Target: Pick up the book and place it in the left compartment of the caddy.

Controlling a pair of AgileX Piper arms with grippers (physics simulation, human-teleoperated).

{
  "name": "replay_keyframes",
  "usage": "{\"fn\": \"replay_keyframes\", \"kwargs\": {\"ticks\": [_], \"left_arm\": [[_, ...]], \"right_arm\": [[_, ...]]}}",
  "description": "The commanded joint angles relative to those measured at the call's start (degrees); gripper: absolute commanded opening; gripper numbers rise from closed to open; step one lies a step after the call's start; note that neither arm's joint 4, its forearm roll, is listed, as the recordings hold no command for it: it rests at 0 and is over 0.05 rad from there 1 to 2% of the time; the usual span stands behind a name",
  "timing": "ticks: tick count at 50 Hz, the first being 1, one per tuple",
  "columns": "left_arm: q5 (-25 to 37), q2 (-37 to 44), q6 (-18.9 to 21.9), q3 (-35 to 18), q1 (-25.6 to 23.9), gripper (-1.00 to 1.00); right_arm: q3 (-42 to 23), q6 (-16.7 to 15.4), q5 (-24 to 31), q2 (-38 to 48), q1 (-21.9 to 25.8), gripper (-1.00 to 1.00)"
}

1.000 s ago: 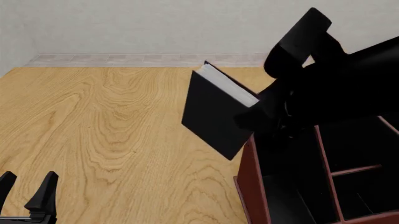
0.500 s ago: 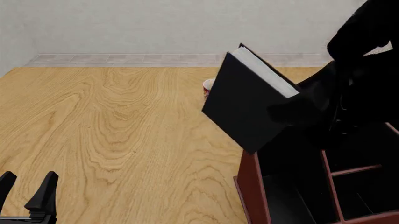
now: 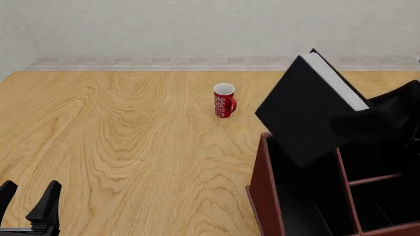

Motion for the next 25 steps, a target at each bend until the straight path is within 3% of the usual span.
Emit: {"fn": "replay_keyframes", "kwargs": {"ticks": [1, 16, 25], "left_arm": [[0.0, 0.0, 0.0, 0.0, 0.0, 1.0], [0.0, 0.0, 0.0, 0.0, 0.0, 1.0], [0.0, 0.0, 0.0, 0.0, 0.0, 1.0]], "right_arm": [[5.6, 5.51, -0.02, -5.2, -3.44, -1.0], [9.69, 6.5, 0.0, -8.95, -10.27, -1.0], [11.43, 8.22, 0.0, -9.4, -11.06, -1.0]]}}
